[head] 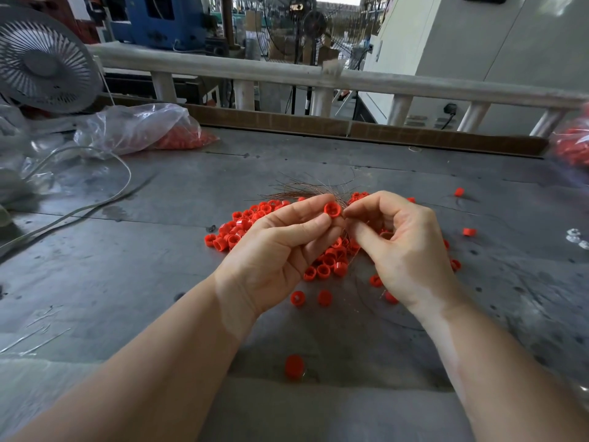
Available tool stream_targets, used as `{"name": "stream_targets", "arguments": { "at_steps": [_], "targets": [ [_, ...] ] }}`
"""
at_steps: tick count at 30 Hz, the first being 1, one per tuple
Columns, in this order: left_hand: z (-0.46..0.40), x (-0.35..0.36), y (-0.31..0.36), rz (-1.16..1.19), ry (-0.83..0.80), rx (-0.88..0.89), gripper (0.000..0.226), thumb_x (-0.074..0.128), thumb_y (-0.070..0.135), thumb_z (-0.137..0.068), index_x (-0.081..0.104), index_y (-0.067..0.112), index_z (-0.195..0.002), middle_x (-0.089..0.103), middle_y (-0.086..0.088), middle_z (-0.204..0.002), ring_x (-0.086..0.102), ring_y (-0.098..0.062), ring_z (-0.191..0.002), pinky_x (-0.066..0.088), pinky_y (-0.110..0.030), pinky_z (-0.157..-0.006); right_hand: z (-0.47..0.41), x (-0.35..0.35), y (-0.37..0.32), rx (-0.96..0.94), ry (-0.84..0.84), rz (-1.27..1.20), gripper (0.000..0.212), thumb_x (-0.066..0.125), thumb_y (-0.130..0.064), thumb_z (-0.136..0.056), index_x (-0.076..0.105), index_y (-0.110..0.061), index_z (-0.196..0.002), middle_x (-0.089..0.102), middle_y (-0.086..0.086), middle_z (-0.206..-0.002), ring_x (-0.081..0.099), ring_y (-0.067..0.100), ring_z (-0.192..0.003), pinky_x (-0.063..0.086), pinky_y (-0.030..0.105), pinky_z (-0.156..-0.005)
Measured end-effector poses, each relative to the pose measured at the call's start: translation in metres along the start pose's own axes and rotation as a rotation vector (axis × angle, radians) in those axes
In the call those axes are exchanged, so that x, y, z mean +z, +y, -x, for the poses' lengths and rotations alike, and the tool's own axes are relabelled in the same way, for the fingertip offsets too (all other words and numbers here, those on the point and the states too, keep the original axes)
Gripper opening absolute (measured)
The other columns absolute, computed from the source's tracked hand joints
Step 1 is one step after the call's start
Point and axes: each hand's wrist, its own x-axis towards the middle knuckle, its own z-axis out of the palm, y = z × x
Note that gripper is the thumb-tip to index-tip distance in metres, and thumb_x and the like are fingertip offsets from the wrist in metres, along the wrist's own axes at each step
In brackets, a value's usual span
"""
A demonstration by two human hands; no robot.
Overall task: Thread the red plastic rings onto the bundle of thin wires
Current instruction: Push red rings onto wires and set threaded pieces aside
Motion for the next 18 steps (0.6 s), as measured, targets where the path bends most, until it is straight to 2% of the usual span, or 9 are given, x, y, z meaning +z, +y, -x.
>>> {"name": "stream_targets", "arguments": {
  "at_steps": [8, 10, 14, 18],
  "targets": [
    [-0.0003, -0.0013, -0.0002, -0.001, -0.036, 0.015, 0.024, 0.059, -0.004, -0.063, 0.077, 0.008, -0.074, 0.072, -0.008, -0.075, 0.071, -0.013, -0.071, 0.055, -0.018, -0.062, -0.0007, 0.0003, -0.0024, 0.055, -0.051, -0.137, 0.02, 0.069, -0.002, -0.081, 0.065, -0.021, -0.079, 0.068, -0.008, -0.072, 0.062, 0.001, -0.069, 0.049, 0.014, -0.068],
    [-0.0003, -0.002, -0.0002, 0.003, -0.053, 0.025, 0.024, 0.059, -0.004, -0.064, 0.077, 0.009, -0.075, 0.072, -0.008, -0.077, 0.071, -0.014, -0.072, 0.055, -0.018, -0.063, -0.0013, 0.0001, -0.0019, 0.093, -0.045, -0.214, 0.02, 0.07, -0.001, -0.079, 0.065, -0.02, -0.079, 0.07, -0.009, -0.071, 0.063, 0.0, -0.067, 0.047, 0.012, -0.064],
    [0.0001, -0.0018, -0.0006, 0.002, -0.086, 0.018, 0.024, 0.06, -0.003, -0.065, 0.077, 0.01, -0.075, 0.072, -0.009, -0.078, 0.071, -0.013, -0.074, 0.056, -0.018, -0.064, -0.0011, -0.0007, 0.0001, 0.133, -0.05, -0.29, 0.016, 0.072, -0.006, -0.077, 0.064, -0.02, -0.079, 0.069, -0.007, -0.064, 0.055, -0.003, -0.051, 0.039, 0.008, -0.05],
    [-0.0006, -0.0017, 0.0002, 0.016, -0.068, 0.013, 0.022, 0.059, -0.002, -0.066, 0.077, 0.009, -0.075, 0.072, -0.008, -0.076, 0.071, -0.013, -0.072, 0.056, -0.018, -0.062, -0.0017, -0.0008, 0.0028, 0.123, -0.033, -0.287, 0.018, 0.071, -0.004, -0.079, 0.066, -0.021, -0.08, 0.068, -0.009, -0.065, 0.056, -0.004, -0.053, 0.039, 0.006, -0.051]
  ]
}}
